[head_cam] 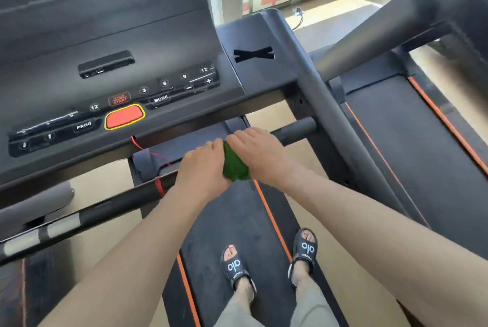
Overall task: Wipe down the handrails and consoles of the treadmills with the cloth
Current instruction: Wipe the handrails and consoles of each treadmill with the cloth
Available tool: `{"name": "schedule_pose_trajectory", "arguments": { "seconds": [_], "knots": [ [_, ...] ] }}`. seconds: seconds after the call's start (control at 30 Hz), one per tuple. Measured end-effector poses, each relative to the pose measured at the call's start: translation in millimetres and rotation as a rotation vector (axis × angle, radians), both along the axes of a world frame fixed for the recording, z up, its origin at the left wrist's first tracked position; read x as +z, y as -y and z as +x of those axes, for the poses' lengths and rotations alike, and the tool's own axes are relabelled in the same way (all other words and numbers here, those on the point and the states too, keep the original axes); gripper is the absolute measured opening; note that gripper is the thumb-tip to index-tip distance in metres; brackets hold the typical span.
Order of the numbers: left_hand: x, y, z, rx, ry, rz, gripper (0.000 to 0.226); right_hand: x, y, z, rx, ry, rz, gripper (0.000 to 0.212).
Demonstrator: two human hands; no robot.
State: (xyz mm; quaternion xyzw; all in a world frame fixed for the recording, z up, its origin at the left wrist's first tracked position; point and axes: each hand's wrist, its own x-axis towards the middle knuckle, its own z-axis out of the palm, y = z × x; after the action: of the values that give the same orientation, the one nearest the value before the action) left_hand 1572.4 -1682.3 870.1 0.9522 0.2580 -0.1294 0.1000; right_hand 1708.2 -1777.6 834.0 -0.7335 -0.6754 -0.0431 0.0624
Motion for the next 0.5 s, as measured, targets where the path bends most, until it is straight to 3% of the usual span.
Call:
{"name": "schedule_pose_trajectory", "arguments": {
  "seconds": [0.13, 0.27, 0.5],
  "knots": [
    [-7, 6, 27, -0.001, -0.059, -0.039, 0.042, 17, 49, 89, -0.109, 0.097, -0.111, 0.053],
    [-11, 2, 37, 0.03, -0.097, -0.014, 0.033, 33, 43, 93, -0.212, -0.016, -0.302, 0.047],
    [-18, 1, 40, 0.084, -0.085, -0.024, 0.021, 64, -23, 113, -0.138, -0.122, -1.089, 0.03]
  ]
}}
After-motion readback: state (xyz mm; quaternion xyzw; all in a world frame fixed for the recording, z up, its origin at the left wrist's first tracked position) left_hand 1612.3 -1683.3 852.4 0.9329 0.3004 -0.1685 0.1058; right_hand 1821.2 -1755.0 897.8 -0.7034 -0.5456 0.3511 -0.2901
